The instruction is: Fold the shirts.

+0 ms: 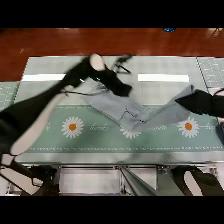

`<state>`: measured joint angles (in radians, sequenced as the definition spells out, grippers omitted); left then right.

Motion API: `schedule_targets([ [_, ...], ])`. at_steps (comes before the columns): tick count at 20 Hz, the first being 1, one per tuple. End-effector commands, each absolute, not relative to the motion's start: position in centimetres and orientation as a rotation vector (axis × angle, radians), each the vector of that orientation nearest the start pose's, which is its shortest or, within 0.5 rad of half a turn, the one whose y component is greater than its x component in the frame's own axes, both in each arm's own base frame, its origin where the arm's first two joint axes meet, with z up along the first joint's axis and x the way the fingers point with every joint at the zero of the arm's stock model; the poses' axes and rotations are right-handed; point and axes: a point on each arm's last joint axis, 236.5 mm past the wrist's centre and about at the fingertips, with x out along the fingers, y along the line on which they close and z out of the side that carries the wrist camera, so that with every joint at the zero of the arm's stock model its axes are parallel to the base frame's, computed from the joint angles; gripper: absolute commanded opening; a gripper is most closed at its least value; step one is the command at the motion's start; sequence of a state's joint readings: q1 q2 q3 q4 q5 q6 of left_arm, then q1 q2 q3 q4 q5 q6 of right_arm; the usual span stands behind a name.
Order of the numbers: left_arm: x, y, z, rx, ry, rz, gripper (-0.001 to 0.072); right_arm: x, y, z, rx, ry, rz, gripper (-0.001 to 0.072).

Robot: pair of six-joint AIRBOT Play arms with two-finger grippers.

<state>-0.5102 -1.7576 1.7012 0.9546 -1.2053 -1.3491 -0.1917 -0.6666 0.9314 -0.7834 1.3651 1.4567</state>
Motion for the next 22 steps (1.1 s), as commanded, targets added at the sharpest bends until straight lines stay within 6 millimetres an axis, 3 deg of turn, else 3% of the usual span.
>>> schedule_targets([
  [1,42.7,-21.2,8.0,-0.104,1.191,-0.671,0.0017,30.6,16.1,16.6,0.594,0.91,0.611,0.002],
  [4,42.0,-11.0,12.4,-0.208,1.064,-0.475,0.0018,35.0,23.0,14.3,0.556,0.965,0.706,0.0021],
  [5,41.0,-8.6,13.2,-0.229,1.027,-0.422,0.0017,36.4,25.6,13.1,0.538,0.997,0.737,0.0021],
  [7,39.0,-6.1,13.6,-0.279,0.973,-0.344,0.0017,38.8,30.2,10.0,0.516,1.067,0.778,0.0021],
  [8,38.1,-5.8,13.4,-0.31,0.946,-0.317,0.0017,39.8,32.1,8.2,0.506,1.1,0.792,0.0021],
  [10,36.3,-7.3,12.1,-0.361,0.937,-0.338,0.0017,41.1,35.2,4.9,0.519,1.165,0.808,0.0021],
  [14,32.8,-11.5,5.9,-0.364,1.081,-0.414,0.0018,42.3,38.8,0.2,0.545,1.243,0.821,0.0026],
  [15,32.4,-12.6,4.5,-0.361,1.097,-0.426,0.0018,42.6,39.3,-0.5,0.551,1.24,0.814,0.0165],
  [16,32.1,-13.4,3.3,-0.357,1.11,-0.435,0.0018,43.1,39.6,-0.9,0.569,1.233,0.804,0.0365],
  [17,31.9,-14.3,2.1,-0.348,1.128,-0.446,0.0018,43.5,39.6,-0.9,0.584,1.224,0.798,0.0412],
  [19,31.6,-15.4,0.5,-0.334,1.165,-0.463,0.0018,43.8,39.0,0.6,0.616,1.235,0.827,0.0412],
  [21,32.3,-14.7,0.4,-0.347,1.153,-0.437,0.0018,43.1,36.2,3.6,0.598,1.285,0.906,0.0405],
  [22,32.6,-14.0,0.6,-0.36,1.147,-0.42,0.0018,42.4,33.6,5.3,0.568,1.307,0.932,0.0403],
])
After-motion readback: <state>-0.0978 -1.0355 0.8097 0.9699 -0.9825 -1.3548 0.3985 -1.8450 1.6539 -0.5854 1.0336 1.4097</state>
